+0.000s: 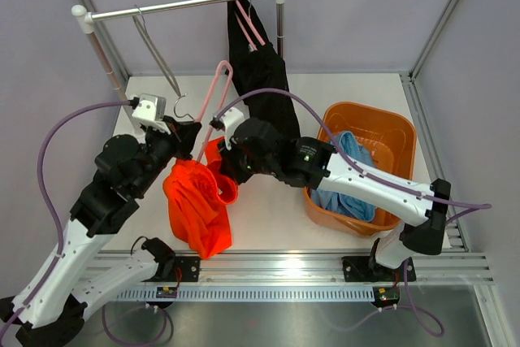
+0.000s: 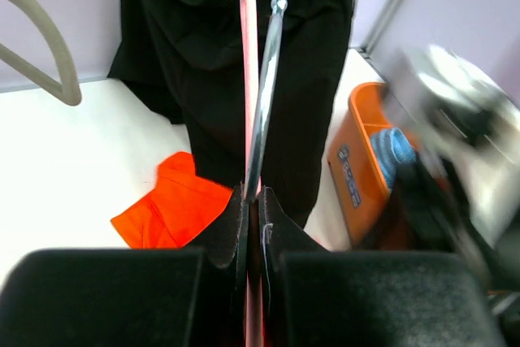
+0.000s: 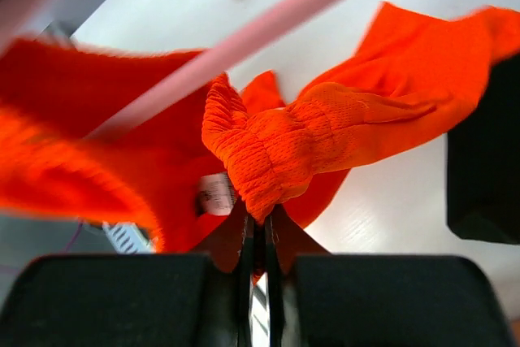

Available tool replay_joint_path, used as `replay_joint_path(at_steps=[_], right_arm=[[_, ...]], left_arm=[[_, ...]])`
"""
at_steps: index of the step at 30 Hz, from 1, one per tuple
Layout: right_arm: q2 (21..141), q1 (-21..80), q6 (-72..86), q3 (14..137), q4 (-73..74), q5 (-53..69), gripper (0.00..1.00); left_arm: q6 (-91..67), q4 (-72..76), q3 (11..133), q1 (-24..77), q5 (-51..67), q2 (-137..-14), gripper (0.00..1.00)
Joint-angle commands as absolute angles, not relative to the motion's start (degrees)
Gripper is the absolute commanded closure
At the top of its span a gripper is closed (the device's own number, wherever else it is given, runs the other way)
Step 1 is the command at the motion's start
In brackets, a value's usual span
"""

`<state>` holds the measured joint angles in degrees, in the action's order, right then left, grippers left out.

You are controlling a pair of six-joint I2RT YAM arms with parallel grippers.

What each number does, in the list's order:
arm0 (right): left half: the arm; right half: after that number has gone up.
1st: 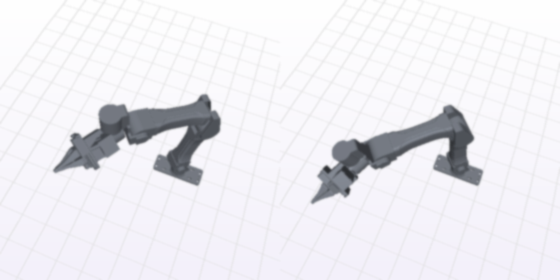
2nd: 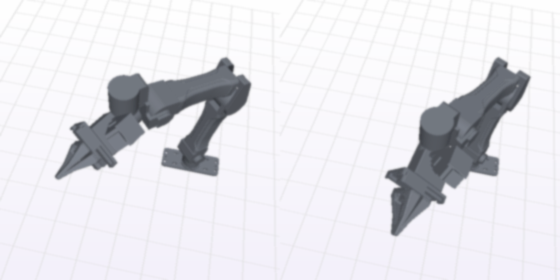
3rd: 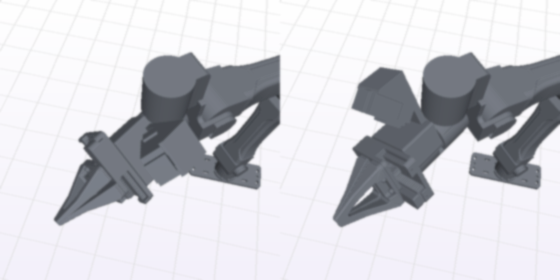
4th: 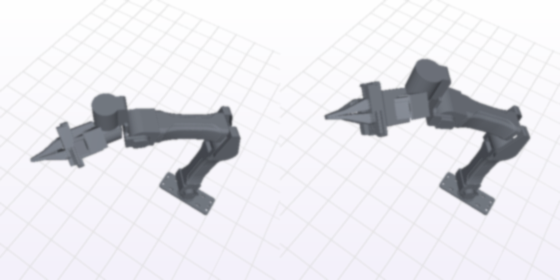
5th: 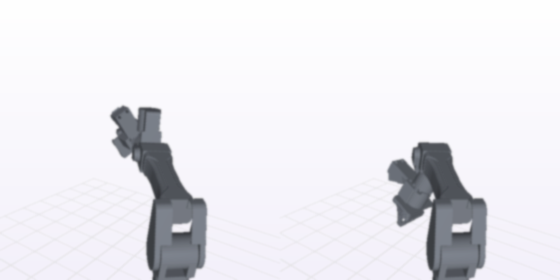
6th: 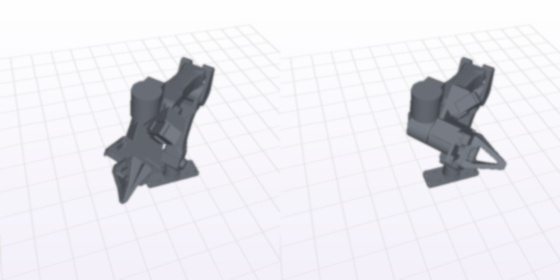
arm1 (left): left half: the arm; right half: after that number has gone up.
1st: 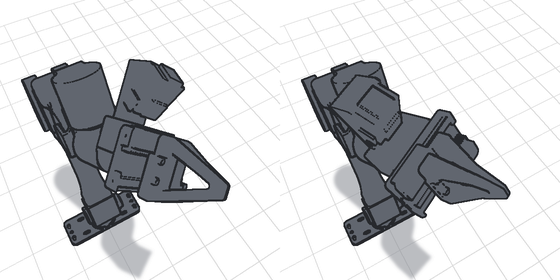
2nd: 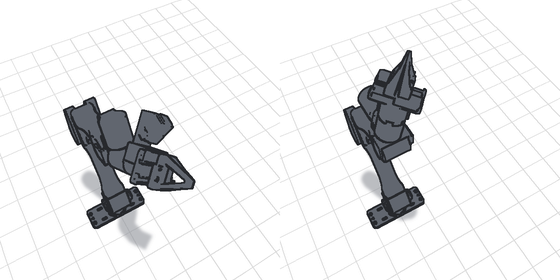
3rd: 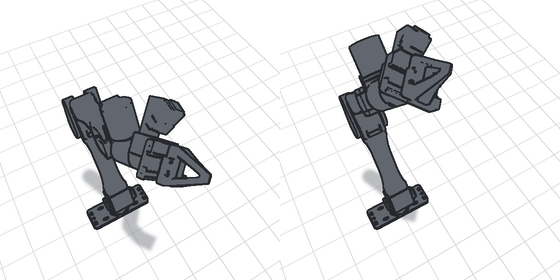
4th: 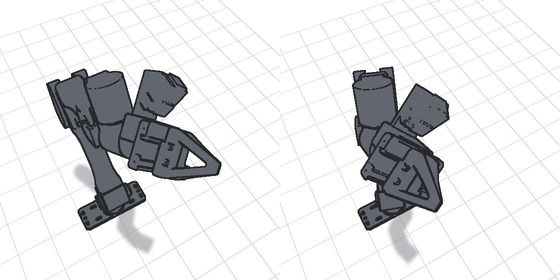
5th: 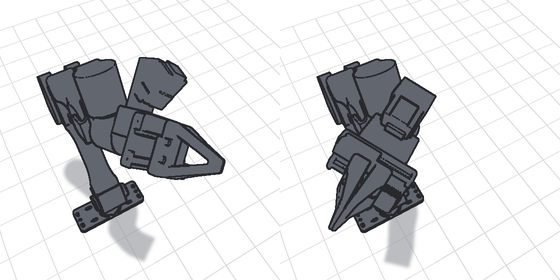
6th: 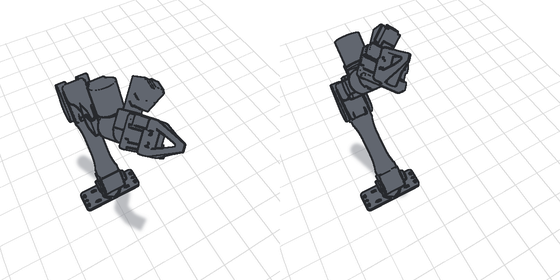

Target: Remove the shorts from the hanger

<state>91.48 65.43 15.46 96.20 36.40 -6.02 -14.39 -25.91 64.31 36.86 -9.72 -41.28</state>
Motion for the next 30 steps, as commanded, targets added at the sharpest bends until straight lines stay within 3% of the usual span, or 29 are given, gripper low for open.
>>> replay_joint_path(at_steps=[1,15,23,30], right_arm=[[87.2,67.9,10.9,99.2,38.0,-1.8,1.00],[86.3,78.0,0.6,103.5,45.3,-0.4,1.00],[82.6,78.0,-4.3,111.8,49.1,-23.5,0.98],[78.8,78.0,-6.2,114.3,47.6,-27.3,1.00]], left_arm=[[-16.4,-18.4,65.3,37.1,-14.8,-42.7,1.00],[-17.2,-15.6,69.6,37.1,-23.6,-52.0,1.00],[-15.6,-19.4,71.6,37.1,-30.5,-52.1,1.00],[-15.1,-19.4,73.9,37.0,-32.5,-52.5,1.00]])
